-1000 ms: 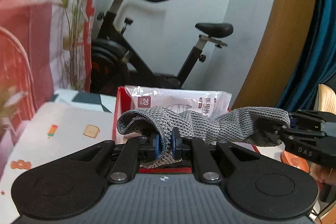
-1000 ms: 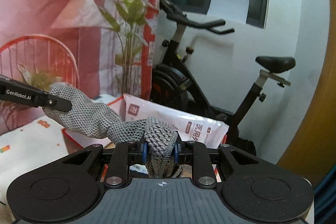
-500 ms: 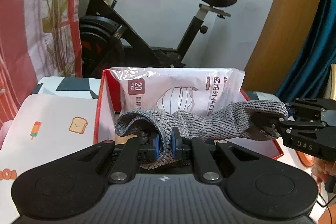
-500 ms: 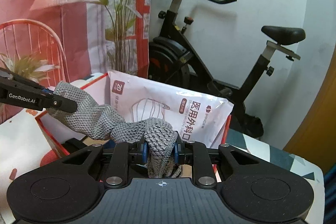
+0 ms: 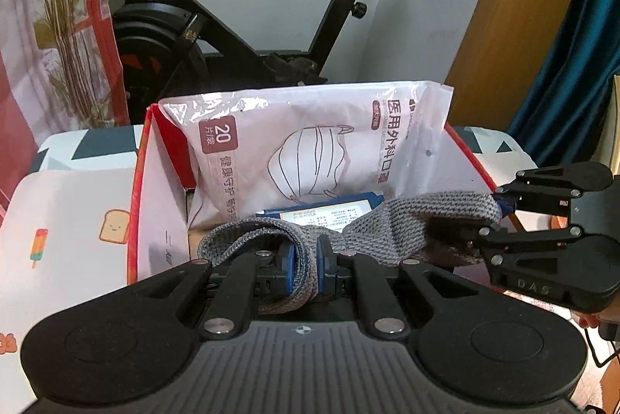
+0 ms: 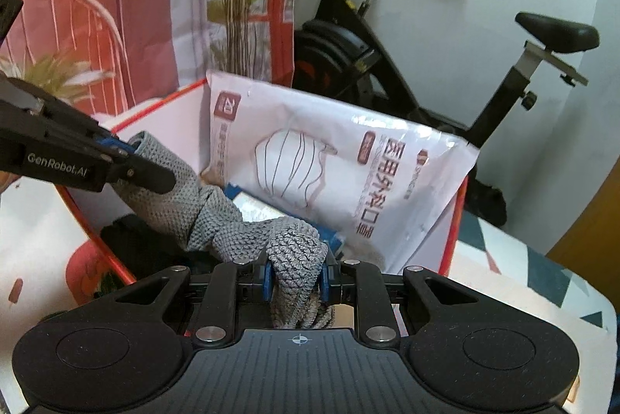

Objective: Organize soft objects
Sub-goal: 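Lower the glove into the box and open both grippers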

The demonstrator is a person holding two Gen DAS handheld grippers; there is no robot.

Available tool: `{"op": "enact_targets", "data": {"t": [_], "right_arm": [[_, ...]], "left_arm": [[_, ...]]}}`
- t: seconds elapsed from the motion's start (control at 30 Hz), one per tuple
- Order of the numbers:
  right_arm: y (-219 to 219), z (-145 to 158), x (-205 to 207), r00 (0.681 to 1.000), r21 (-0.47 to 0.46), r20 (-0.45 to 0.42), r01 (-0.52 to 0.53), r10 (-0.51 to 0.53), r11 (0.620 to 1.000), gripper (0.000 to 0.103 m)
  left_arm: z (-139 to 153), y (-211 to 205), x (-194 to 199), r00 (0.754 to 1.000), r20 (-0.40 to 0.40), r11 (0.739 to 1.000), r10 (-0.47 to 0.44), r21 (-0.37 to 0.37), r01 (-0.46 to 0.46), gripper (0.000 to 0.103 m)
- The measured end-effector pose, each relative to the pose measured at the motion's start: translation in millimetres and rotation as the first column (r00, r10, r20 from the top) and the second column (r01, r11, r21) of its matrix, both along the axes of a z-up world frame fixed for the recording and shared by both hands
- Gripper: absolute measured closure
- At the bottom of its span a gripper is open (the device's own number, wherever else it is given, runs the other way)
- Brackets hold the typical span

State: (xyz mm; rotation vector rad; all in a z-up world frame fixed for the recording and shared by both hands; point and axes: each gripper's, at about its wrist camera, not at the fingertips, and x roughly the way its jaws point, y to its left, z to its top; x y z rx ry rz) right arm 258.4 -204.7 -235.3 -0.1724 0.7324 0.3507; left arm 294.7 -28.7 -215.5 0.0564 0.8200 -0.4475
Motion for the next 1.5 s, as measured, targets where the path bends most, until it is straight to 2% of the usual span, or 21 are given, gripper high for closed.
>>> {"op": "enact_targets", "data": {"t": [0.53, 0.87, 0.97, 1.03, 1.1, 1.2, 1.3, 1.5], "right_arm": [[-1.5, -16.2, 17.3, 0.997, -0.007, -0.081, 0.015, -0.016, 1.0, 0.083], [-0.8, -21.3, 19.3, 0.995, -0.006, -0.098, 0.028, -0.029, 1.0, 0.08], [-0.6, -18.3, 16.2, 0.996, -0.009, -0.086, 0.027, -0.028, 1.0, 0.073], [-1.2, -15.2, 13.8, 0.997, -0.007, -0.076, 0.026, -0.026, 1.0, 0.071], [-3.1, -11.0, 11.0, 0.998, 0.003, -0.065, 0.027, -0.026, 1.0, 0.07], [-6.2, -2.8, 4.6, 0.999, 0.011, -0.032, 0.035, -0.035, 0.999, 0.062], [-10.6, 8.5, -2.5, 0.999, 0.03, 0.001, 0.048, -0.048, 0.998, 0.049], [-18.2, 27.3, -13.8, 0.996, 0.046, 0.061, 0.063, -0.066, 0.997, 0.048]], "left_arm": [[-18.0, -5.9, 16.2, 0.998, -0.06, 1.0, -0.022, 0.005, 0.023, 0.091], [-19.9, -5.5, 13.1, 0.998, -0.05, 0.999, -0.036, 0.026, 0.037, 0.09], [-15.5, -3.6, 10.5, 0.998, -0.043, 0.998, -0.05, 0.032, 0.051, 0.081], [-10.0, -1.8, 7.5, 0.998, -0.023, 0.998, -0.051, 0.039, 0.052, 0.066], [-3.5, 0.0, 4.8, 0.999, -0.003, 0.998, -0.048, 0.043, 0.048, 0.063], [8.0, 4.7, 0.9, 0.999, 0.029, 0.999, -0.04, 0.035, 0.039, 0.06], [20.4, 9.4, -3.5, 0.997, 0.07, 0.999, -0.021, 0.025, 0.02, 0.054], [37.9, 13.6, -10.5, 0.993, 0.122, 1.0, -0.003, -0.001, 0.003, 0.052]]}}
